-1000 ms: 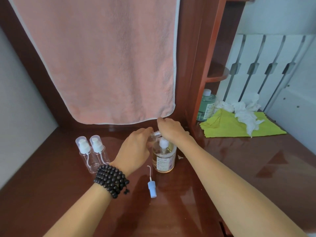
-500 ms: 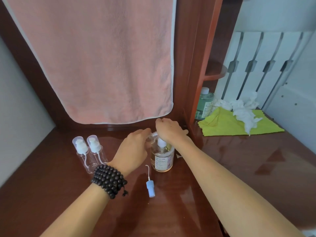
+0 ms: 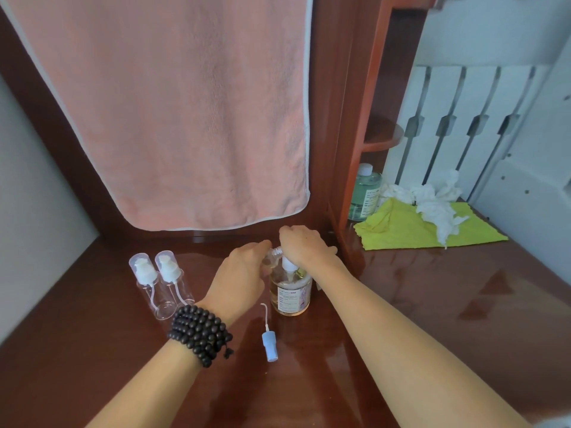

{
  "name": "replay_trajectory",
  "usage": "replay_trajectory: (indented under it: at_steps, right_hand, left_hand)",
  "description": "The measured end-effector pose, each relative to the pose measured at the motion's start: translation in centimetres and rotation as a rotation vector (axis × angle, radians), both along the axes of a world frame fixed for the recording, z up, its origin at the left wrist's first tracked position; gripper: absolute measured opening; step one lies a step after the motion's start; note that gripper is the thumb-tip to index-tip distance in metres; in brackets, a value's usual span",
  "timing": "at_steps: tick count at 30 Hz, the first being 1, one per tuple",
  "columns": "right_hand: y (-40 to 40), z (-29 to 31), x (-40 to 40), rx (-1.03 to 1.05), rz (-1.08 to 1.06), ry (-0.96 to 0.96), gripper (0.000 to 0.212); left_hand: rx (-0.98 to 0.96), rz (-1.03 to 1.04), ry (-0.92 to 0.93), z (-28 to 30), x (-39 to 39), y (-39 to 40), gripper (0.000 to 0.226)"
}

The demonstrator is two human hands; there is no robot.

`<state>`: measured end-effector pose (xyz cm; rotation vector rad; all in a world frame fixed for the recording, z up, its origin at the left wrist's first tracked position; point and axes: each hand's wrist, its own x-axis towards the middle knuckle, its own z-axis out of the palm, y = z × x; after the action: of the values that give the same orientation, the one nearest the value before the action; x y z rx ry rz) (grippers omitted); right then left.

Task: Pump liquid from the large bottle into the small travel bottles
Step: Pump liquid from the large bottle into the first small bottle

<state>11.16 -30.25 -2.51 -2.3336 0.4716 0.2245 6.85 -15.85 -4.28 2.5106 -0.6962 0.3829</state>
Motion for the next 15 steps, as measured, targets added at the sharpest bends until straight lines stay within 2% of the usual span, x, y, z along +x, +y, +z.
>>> replay_trajectory:
  at_steps: [5,15]
  right_hand:
    - [-0.1,2.2,-0.5,-0.028,0.002,-0.091,0.056]
    - [0.2,0.3,-0.2,-0.013,0.033,0.013,0.043]
  left_hand:
    - [-0.008,-0.006,-0.046,1.0,0.3,0.3,0.024]
    - [0.015,0.024,-0.013,-0.4,0.0,-0.1,0.018]
